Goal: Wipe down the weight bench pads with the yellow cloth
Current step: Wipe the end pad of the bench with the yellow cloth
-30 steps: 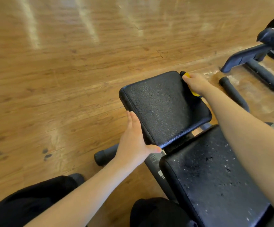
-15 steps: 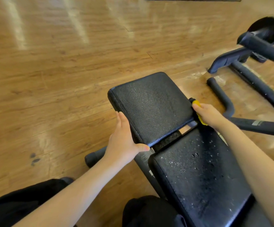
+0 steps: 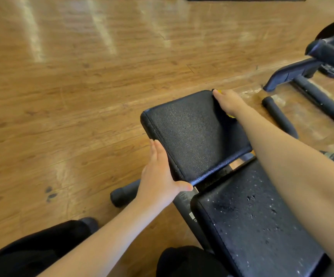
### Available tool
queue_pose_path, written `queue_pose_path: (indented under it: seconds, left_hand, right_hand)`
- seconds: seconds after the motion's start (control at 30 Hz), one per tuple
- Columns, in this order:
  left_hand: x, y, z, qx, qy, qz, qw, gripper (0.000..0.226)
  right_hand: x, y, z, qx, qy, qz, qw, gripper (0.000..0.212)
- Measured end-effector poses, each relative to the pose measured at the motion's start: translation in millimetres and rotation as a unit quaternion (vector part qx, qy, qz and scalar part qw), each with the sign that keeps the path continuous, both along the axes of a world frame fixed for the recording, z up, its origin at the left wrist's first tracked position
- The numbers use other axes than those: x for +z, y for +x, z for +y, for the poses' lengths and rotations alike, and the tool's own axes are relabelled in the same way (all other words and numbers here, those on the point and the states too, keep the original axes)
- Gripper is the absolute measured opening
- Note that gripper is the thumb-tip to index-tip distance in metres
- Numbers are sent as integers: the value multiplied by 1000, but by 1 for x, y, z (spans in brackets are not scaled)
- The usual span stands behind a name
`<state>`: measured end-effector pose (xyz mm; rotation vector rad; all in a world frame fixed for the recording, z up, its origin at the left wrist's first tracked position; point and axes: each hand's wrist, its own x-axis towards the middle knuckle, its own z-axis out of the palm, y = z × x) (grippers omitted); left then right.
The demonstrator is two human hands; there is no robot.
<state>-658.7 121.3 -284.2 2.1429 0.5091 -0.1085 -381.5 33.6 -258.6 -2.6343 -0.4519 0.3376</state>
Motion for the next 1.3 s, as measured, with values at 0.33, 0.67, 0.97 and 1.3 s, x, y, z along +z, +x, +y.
queue_pose_path:
  seconds: [0.33, 0.67, 0.97, 1.3]
  left_hand:
    - [2, -1, 1, -10, 6, -4, 1000, 133]
    - [0, 0, 3, -23, 28, 17, 999, 132]
    - [-3, 4, 3, -24, 48, 2, 999, 134]
    - [-5, 3, 2, -11, 45, -2, 999, 132]
  right_hand:
    - [10, -2, 21, 23, 22, -91, 995, 26]
    - [9, -75, 87, 329, -41, -78, 940, 27]
    - [16, 4, 37, 131, -97, -93, 982, 29]
    - [2, -103, 109, 325, -55, -121, 936, 28]
